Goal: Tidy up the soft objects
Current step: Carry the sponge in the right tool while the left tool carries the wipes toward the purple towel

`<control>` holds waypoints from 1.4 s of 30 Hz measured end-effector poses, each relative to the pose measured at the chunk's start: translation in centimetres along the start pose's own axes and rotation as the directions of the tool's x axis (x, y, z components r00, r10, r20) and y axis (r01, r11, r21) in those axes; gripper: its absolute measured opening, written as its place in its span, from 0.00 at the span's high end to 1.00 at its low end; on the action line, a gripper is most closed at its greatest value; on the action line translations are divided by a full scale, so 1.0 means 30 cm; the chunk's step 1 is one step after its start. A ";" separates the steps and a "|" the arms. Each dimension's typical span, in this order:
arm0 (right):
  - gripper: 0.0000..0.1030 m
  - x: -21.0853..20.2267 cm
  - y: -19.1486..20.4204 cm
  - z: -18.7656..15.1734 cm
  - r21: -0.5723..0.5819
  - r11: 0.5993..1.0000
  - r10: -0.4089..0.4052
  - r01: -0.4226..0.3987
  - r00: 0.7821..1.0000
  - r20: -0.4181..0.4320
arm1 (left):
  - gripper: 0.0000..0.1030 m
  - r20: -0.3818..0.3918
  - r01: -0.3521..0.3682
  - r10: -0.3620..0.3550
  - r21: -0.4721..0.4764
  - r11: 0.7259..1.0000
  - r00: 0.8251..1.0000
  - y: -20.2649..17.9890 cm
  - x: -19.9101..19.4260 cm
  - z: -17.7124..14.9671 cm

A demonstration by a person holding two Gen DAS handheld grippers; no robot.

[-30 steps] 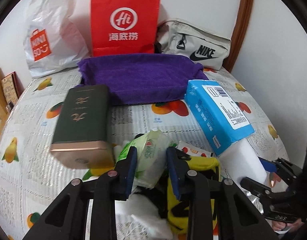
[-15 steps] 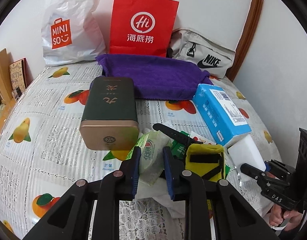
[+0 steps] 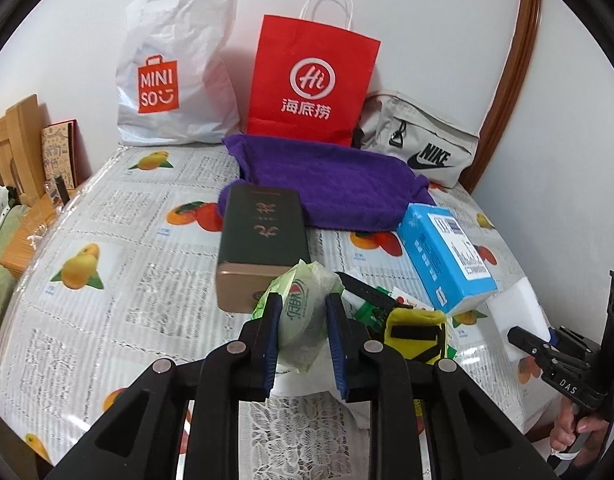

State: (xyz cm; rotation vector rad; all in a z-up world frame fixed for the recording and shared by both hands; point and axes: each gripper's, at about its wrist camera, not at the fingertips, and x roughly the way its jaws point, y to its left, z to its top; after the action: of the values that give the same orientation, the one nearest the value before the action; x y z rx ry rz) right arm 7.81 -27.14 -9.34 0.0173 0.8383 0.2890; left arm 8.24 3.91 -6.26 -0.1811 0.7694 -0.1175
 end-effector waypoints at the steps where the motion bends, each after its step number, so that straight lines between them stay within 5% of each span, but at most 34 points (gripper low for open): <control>1: 0.66 -0.007 0.004 0.010 -0.001 1.000 0.001 -0.001 1.000 0.007 | 0.79 0.002 -0.002 0.002 -0.001 1.000 1.000 0.001 -0.004 0.005; 19: 0.66 0.047 0.016 0.260 0.009 1.000 0.008 -0.008 1.000 0.027 | 0.79 0.017 -0.057 0.058 -0.026 0.998 0.998 0.047 0.004 0.164; 42: 0.66 0.369 -0.069 0.592 -0.001 1.000 -0.018 0.018 1.000 -0.001 | 0.79 -0.019 -0.064 0.064 -0.014 0.998 0.998 0.071 0.287 0.437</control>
State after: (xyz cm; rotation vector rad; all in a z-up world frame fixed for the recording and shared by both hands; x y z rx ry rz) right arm 28.39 -24.53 -5.78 0.0085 0.8391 0.2721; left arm 23.63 6.08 -3.33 -0.1694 0.7936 -0.0528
